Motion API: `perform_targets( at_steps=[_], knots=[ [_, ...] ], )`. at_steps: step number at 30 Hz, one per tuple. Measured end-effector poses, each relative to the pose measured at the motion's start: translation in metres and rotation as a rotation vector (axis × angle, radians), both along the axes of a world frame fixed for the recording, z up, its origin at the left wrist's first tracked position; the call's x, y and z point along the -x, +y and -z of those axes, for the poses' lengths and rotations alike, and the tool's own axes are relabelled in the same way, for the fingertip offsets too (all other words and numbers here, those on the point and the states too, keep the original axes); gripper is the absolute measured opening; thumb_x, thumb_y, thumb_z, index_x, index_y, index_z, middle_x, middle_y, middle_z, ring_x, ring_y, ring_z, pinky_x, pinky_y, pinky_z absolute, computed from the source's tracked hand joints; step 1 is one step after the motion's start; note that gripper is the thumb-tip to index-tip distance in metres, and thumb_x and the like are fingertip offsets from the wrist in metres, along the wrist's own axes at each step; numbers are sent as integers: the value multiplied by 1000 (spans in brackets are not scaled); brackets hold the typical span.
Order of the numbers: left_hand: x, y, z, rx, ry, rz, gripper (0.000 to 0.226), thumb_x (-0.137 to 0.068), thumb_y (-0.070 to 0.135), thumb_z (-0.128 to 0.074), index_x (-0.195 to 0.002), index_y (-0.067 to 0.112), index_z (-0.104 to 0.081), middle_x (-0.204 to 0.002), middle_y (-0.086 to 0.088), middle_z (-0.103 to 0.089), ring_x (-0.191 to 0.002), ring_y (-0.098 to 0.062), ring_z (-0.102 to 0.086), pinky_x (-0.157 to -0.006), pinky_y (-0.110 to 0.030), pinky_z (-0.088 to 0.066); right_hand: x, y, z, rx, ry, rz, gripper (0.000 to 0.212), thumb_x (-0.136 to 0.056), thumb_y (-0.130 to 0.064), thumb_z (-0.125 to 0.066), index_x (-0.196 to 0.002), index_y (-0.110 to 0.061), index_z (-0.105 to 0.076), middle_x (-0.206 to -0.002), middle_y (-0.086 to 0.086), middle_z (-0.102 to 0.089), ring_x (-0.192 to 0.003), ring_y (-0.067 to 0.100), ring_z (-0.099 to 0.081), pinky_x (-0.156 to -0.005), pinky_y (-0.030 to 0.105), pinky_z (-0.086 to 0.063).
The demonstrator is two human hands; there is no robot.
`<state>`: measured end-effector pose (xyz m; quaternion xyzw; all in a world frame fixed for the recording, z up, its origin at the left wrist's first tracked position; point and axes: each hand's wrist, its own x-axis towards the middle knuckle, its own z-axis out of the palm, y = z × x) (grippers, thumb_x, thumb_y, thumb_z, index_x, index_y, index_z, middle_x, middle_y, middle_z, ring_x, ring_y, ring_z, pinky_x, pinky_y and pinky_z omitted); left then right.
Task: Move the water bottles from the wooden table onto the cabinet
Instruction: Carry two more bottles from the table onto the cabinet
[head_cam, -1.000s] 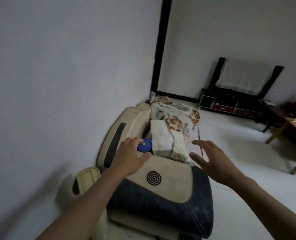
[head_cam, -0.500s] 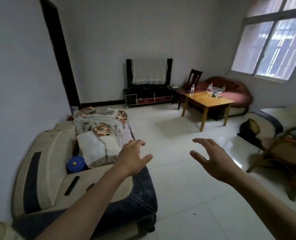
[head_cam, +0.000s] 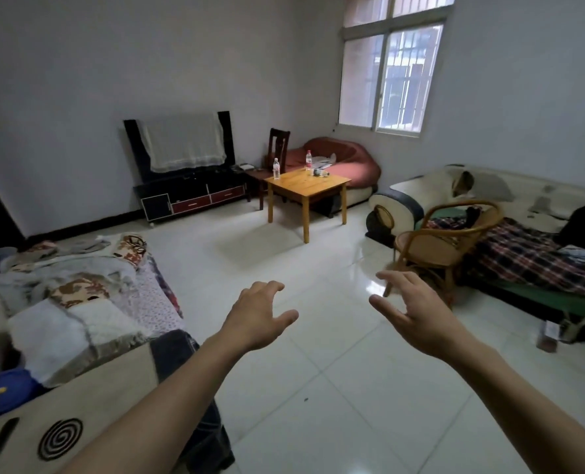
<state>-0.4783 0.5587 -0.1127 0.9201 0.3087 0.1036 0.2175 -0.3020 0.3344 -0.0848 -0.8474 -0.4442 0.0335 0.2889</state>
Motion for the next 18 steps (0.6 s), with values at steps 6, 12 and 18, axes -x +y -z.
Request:
perform_targets(
  at_steps=[6,12,18],
  knots=[
    [-53,12,-9,-8,-42,79,65,-89,54,-59,-145,28,-40,-149,4,-41,-137,-17,-36,-109,-36,-38,-37,-4,-4,-16,-6,102,63,-89,-62,-47,-143,-29,-43,-144,-1,-44,-121,10,-46,-99,32,-46],
    [-89,55,-5,2,-118,127,64,-89,54,-60,-144,27,-42,-148,2,-43,-134,-19,-39,-107,-39,-41,-59,28,-15,54,-84,164,55,-91,-57,-49,-139,-31,-44,-139,-2,-46,-113,6,-42,-91,22,-38],
    [-114,107,16,18,-147,144,63,-90,54,-58,-144,27,-42,-148,2,-43,-135,-20,-38,-107,-39,-41,-74,80,-18,85,-114,182,55,-93,-55,-50,-142,-32,-41,-143,-3,-43,-120,11,-46,-93,23,-41]
  ],
)
